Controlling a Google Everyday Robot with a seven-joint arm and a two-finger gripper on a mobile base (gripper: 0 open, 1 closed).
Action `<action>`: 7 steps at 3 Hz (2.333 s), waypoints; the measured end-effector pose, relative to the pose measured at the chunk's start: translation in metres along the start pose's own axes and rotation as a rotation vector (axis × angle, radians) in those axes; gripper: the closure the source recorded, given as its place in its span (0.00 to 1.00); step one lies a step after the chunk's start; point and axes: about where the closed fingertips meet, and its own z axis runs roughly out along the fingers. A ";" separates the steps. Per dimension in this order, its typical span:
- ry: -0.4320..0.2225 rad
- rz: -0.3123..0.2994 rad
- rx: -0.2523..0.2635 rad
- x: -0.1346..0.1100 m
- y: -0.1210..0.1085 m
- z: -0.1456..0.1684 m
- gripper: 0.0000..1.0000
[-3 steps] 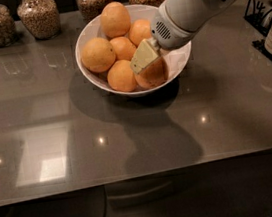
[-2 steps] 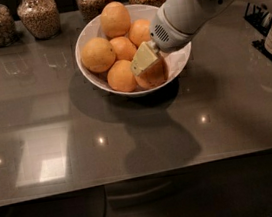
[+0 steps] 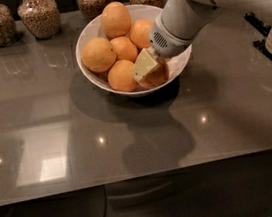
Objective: Pick orange from white bowl
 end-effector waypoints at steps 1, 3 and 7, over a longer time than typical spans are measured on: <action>0.027 -0.004 0.013 0.006 -0.004 0.008 0.39; 0.051 -0.023 0.039 0.007 -0.010 0.016 0.57; 0.001 -0.128 0.121 -0.010 -0.021 -0.018 1.00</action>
Offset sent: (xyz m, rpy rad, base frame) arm 0.0156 -0.0100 -0.0277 -0.0981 0.0132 0.0009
